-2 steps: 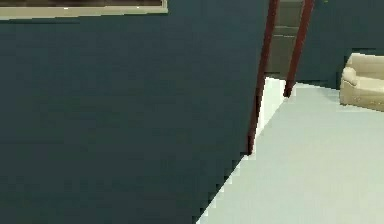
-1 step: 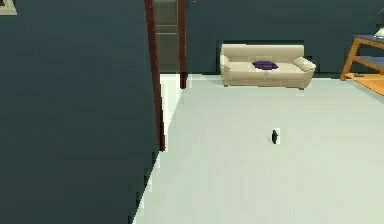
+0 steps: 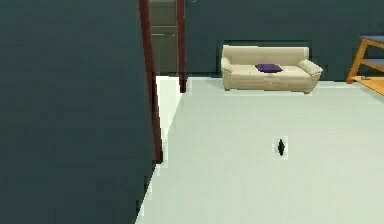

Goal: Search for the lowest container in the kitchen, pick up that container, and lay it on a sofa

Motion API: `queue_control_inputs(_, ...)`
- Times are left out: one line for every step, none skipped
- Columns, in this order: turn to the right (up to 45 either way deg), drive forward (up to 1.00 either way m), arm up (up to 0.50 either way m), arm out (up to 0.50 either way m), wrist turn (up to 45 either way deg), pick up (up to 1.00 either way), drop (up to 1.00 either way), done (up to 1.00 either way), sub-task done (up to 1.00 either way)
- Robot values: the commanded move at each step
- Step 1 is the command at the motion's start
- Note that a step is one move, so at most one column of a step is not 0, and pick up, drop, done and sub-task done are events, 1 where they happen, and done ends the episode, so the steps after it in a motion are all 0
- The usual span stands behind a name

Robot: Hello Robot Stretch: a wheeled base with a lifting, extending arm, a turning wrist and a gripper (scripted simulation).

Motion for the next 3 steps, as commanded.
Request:
queue_control_inputs(12.0,0.00,0.00,0.00,0.0,0.00,0.00,0.00,0.00)
queue_control_inputs(0.0,1.00,0.00,0.00,0.0,0.00,0.00,0.00,0.00)
queue_control_inputs(0.0,0.35,0.00,0.00,0.0,0.00,0.00,0.00,0.00)
